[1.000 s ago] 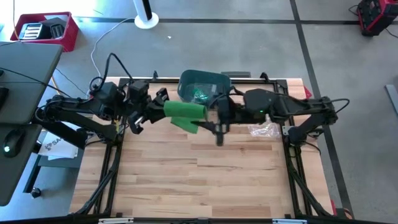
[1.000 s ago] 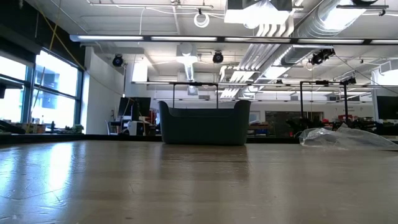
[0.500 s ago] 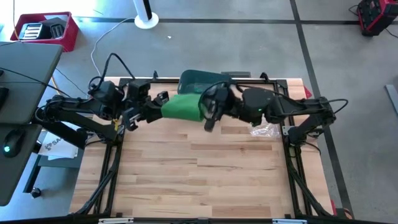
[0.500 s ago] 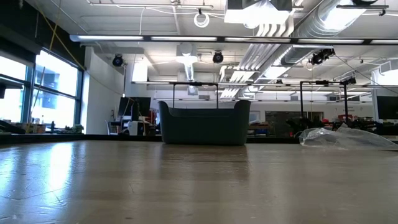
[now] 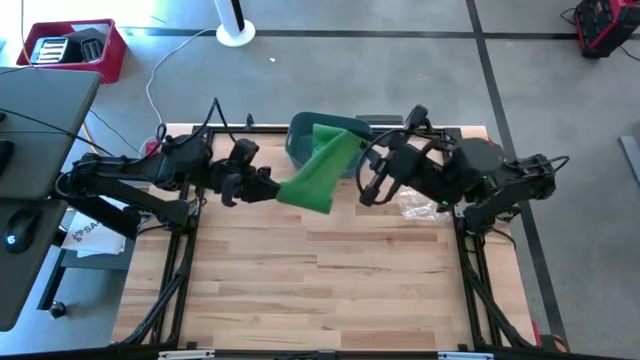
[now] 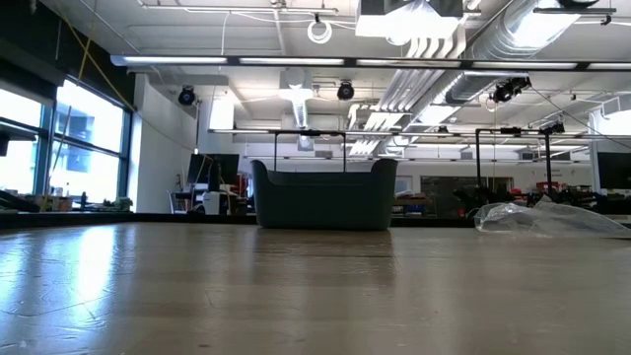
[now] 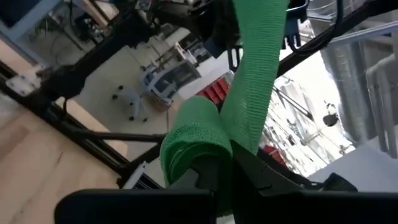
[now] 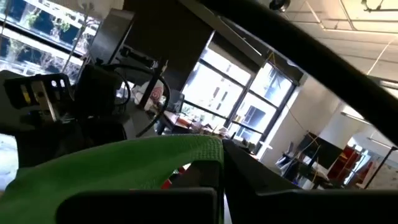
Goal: Roll bandage
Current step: Roll the green bandage
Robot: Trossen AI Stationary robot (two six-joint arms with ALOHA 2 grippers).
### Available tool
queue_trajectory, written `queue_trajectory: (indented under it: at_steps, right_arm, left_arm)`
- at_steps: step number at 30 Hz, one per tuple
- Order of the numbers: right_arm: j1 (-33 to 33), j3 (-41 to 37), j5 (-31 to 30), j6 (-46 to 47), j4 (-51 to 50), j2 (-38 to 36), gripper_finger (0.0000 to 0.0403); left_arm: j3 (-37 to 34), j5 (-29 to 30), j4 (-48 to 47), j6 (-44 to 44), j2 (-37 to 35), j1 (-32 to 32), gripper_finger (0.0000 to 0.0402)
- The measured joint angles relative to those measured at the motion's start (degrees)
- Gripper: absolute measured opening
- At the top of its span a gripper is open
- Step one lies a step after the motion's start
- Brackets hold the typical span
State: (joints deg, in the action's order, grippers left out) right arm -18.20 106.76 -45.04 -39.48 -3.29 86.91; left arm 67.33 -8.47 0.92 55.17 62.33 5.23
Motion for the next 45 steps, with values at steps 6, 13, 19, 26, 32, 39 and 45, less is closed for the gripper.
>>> queue_trajectory:
  at_steps: [6,13,19,26,32,39,45]
  right_arm:
    - [2.6,0.0,-1.4,4.3,-7.8,0.0,0.0001]
    - [8.2,0.0,9.9,32.2,-29.3,0.5,0.0]
    - [7.5,0.0,26.4,42.5,-27.8,3.9,0.0]
    - [5.2,0.0,35.7,47.2,-12.5,4.7,0.0]
    - [6.2,0.0,26.4,54.5,-2.2,4.3,0.0]
    - [7.1,0.0,17.5,61.2,-4.1,4.0,0.0]
    - [8.0,0.0,14.8,70.0,-12.7,3.9,0.0]
  left_arm:
    - [0.0,-4.3,2.4,3.0,1.3,0.0,0.0008]
    - [0.0,-3.1,16.2,-4.7,0.8,-0.4,0.0008]
    - [0.0,5.9,21.6,-17.5,-0.1,-1.8,0.0008]
    - [0.0,15.1,9.6,-22.0,-1.1,-5.3,0.0008]
    - [0.1,12.2,3.3,-20.6,0.2,-4.7,0.0008]
    - [0.1,9.7,2.3,-16.0,0.6,-0.6,0.0008]
    - [0.0,11.6,2.1,-11.2,0.7,2.2,0.0008]
